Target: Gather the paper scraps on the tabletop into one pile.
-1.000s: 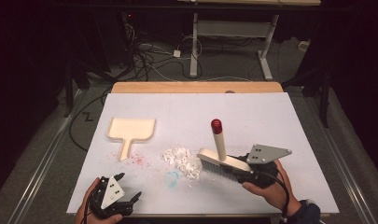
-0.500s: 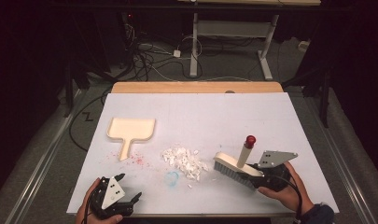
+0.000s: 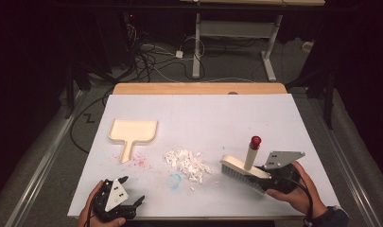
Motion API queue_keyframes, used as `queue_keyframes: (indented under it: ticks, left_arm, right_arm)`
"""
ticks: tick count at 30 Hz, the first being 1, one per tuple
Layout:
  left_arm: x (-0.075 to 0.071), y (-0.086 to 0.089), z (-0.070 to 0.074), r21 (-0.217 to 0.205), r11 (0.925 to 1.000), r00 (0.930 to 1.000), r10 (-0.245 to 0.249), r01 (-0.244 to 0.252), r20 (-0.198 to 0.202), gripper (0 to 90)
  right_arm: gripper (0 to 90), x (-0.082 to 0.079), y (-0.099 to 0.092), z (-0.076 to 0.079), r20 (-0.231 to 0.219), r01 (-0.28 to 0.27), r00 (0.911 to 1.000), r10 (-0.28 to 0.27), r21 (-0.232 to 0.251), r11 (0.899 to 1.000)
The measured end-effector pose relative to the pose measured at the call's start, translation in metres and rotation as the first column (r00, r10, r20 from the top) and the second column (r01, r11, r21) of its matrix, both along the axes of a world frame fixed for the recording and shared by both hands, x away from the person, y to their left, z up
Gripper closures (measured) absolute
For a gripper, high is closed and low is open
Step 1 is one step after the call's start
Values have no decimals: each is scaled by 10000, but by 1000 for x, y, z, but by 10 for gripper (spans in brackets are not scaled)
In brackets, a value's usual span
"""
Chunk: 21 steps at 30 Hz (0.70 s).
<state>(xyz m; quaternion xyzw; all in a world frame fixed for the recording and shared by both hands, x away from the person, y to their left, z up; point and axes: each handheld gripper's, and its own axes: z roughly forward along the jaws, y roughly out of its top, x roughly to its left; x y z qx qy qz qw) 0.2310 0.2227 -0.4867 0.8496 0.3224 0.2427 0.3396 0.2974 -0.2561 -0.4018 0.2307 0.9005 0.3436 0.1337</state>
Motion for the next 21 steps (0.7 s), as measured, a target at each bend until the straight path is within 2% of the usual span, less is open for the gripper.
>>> queue_keyframes:
  ticks: [2, 5, 8, 10, 12, 18, 21]
  left_arm:
    - [-1, 1, 0, 3, 10000, 10000, 13, -13, -2, 169]
    - [-1, 2, 0, -37, 10000, 10000, 46, -46, -16, 169]
    - [-1, 1, 1, -69, 10000, 10000, 65, -65, 29, 169]
    - [0, 0, 2, -84, 10000, 10000, 50, -50, 57, 169]
    - [0, -1, 2, -115, 9999, 10000, 23, -22, 68, 170]
    - [1, -1, 2, -201, 9998, 10000, -12, 13, 65, 169]
    - [1, 0, 3, -275, 9996, 10000, -37, 39, 92, 169]
  right_arm:
    - [680, -7, -9, 4, -50, 14, 10000, -13, 98, 10000]
    - [679, -20, -18, 5, -191, -242, 9995, 246, 230, 9994]
    - [680, -26, -16, -1, -370, -436, 9983, 441, 135, 9990]
    - [679, -24, -8, -7, -462, -539, 9975, 536, -42, 9985]
    - [679, -20, 2, -11, -521, -653, 9965, 652, 7, 9979]
    - [680, -4, 39, -13, -239, -982, 9949, 979, -114, 9951]
    - [680, 3, 59, -13, -118, -1128, 9935, 1128, 49, 9936]
